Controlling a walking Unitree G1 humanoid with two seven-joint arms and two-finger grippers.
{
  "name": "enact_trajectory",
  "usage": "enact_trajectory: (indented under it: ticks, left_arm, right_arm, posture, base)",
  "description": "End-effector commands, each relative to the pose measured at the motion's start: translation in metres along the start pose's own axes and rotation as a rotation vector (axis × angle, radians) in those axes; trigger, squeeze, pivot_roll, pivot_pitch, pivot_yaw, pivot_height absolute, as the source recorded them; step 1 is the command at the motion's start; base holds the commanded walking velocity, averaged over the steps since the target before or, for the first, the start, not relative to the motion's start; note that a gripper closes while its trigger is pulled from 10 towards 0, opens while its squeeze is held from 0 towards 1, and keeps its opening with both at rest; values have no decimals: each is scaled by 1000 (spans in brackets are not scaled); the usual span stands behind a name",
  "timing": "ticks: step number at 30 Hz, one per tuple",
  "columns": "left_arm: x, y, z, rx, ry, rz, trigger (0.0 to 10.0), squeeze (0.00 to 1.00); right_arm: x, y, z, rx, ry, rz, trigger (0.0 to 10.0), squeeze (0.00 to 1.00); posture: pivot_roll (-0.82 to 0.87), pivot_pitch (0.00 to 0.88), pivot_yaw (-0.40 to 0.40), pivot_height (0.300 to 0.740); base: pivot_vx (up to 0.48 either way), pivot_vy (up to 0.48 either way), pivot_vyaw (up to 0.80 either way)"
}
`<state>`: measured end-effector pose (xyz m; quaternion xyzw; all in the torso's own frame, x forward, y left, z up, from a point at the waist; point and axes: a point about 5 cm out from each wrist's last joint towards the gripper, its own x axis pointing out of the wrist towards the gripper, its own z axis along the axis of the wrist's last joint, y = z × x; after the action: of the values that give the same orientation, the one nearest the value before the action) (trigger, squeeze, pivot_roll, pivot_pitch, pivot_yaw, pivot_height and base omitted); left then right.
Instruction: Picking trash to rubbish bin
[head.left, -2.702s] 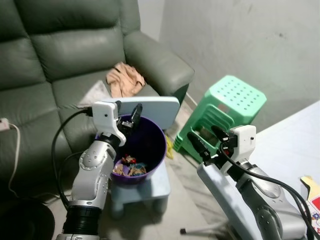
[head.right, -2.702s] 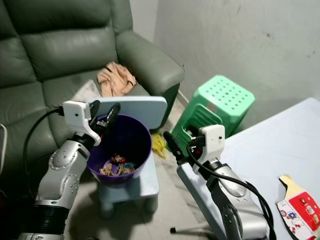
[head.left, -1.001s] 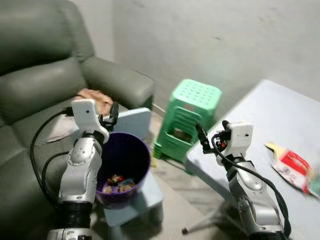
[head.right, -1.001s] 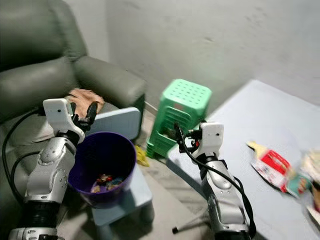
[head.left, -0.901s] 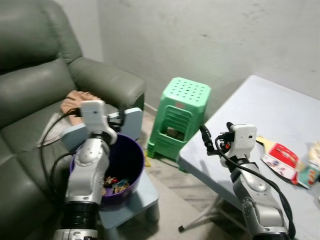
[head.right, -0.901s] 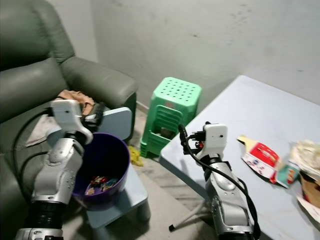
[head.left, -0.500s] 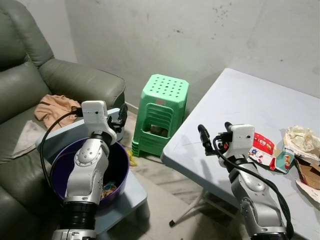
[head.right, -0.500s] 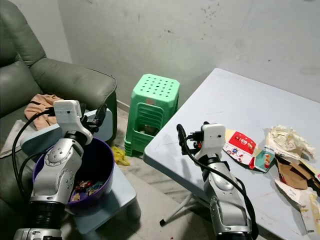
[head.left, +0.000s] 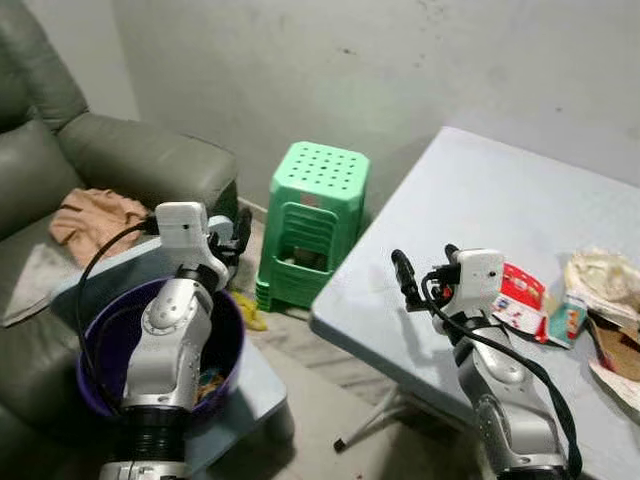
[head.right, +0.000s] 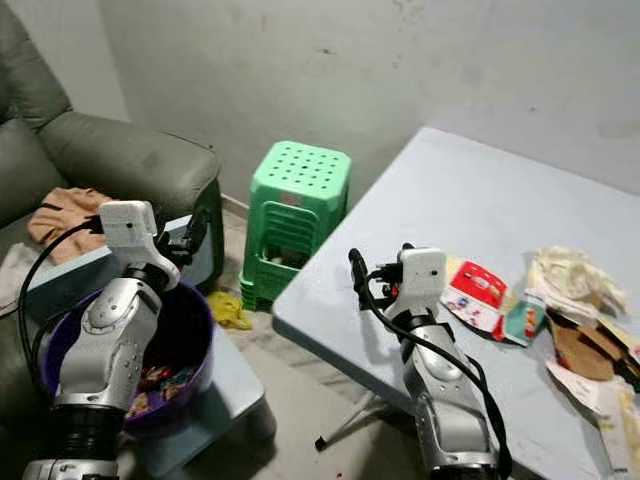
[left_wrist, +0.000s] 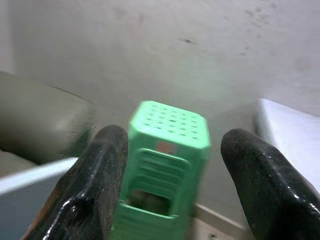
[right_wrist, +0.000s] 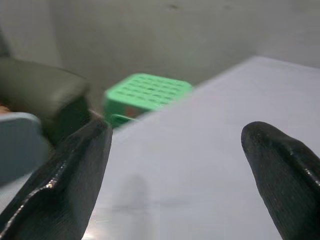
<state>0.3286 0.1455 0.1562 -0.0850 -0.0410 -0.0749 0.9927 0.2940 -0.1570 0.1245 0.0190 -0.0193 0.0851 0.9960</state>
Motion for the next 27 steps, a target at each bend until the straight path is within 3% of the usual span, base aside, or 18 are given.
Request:
enact_trajectory:
  ticks: [1, 27]
  left_arm:
    - [1, -4, 5, 14, -11, -21, 10000, 0]
    - [-2, -5, 2, 31, 12, -37, 10000, 0]
  right_arm:
    - [-1, -2, 1, 1, -6, -11, 10000, 0]
    - [-4, -3, -2, 10, 3, -23, 10000, 0]
  posture:
    - [2, 0, -65, 740]
    - [5, 0, -70, 740]
  base:
    - [0, 0, -775]
    - [0, 0, -778]
